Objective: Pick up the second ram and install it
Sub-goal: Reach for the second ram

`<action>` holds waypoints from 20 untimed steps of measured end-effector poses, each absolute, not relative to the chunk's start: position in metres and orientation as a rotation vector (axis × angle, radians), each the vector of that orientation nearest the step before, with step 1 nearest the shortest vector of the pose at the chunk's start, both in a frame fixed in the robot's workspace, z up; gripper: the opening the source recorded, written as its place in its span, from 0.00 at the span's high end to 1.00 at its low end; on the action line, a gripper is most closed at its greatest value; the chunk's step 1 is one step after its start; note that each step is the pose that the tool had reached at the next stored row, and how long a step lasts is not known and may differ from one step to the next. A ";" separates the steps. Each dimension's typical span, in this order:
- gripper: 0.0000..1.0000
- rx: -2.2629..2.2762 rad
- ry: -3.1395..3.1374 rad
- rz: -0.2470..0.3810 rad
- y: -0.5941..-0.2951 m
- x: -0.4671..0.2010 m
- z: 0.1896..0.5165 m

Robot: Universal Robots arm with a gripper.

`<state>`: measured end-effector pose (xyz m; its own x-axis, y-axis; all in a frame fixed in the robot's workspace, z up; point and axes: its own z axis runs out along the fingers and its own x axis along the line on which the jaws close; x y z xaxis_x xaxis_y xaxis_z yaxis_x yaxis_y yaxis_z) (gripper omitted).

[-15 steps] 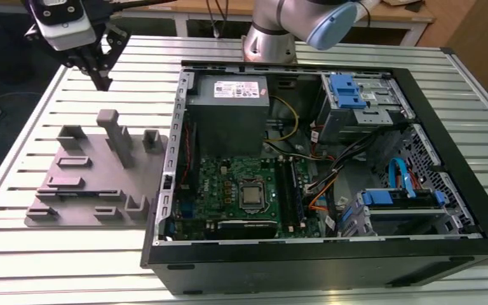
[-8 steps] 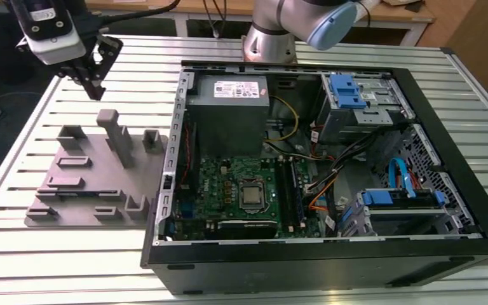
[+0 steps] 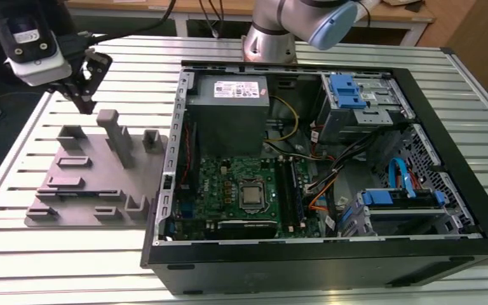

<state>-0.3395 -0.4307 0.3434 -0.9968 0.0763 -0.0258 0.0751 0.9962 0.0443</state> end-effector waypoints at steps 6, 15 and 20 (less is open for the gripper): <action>0.89 0.118 3.111 0.067 -0.450 -0.344 0.338; 0.89 0.118 3.111 0.067 -0.468 -0.352 0.326; 0.89 0.118 3.111 0.067 -0.473 -0.358 0.317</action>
<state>-0.3583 -0.4727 0.3165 -0.9968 0.0762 -0.0258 0.0750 0.9962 0.0442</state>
